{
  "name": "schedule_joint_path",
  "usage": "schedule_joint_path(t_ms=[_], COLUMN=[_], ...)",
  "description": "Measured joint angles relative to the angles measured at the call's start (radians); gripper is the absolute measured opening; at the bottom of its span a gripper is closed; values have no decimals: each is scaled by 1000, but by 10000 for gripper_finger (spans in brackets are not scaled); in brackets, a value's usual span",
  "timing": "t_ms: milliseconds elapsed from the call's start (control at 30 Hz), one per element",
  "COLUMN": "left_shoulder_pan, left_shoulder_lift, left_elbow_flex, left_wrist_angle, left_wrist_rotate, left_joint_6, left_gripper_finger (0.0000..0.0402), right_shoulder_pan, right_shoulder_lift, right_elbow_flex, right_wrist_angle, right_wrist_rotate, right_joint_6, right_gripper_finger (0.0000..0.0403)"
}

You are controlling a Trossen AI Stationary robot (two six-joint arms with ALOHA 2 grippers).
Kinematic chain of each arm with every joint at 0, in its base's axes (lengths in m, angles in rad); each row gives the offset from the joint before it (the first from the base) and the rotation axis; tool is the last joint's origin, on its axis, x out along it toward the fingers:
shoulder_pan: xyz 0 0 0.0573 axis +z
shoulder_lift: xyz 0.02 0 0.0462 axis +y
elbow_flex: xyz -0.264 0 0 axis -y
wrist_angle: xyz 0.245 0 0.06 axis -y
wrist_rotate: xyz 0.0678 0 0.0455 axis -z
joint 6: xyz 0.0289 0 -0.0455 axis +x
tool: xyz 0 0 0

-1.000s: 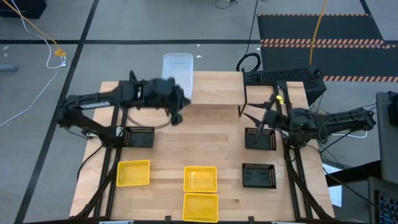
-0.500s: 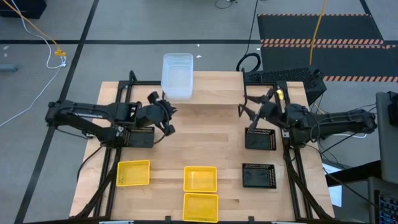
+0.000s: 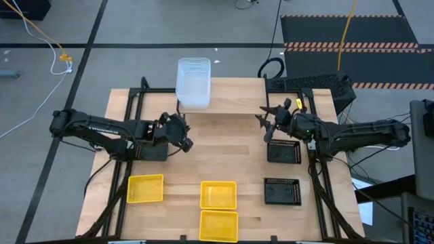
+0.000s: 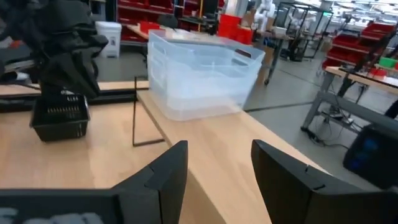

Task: Stack baskets on shelf by color
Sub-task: Put the left black bin on the shelf

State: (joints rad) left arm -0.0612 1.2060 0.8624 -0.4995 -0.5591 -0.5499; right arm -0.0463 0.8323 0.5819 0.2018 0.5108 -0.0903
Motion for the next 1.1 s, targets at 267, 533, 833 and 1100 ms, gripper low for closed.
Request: schedule_joint_path(t_ms=[267, 533, 833, 1100], left_shoulder_pan=[-141, -189, -210, -232], left_shoulder_lift=[-1, -1, 24, 26], left_elbow_flex=[15, 8, -117, -121], left_wrist_angle=[-66, -371, -309, -310], left_wrist_rotate=[0, -5, 67, 64], left_joint_6=[-178, -576, -781, -855], left_gripper_finger=[46, 46, 47, 47], right_shoulder_pan=[-13, 58, 88, 51], right_shoulder_lift=[102, 225, 231, 232], right_elbow_flex=[0, -118, -220, -220], right_wrist_angle=[71, 233, 441, 445], right_wrist_rotate=[-227, -280, -278, -277], right_joint_6=[134, 322, 333, 234], right_gripper_finger=[171, 171, 171, 171])
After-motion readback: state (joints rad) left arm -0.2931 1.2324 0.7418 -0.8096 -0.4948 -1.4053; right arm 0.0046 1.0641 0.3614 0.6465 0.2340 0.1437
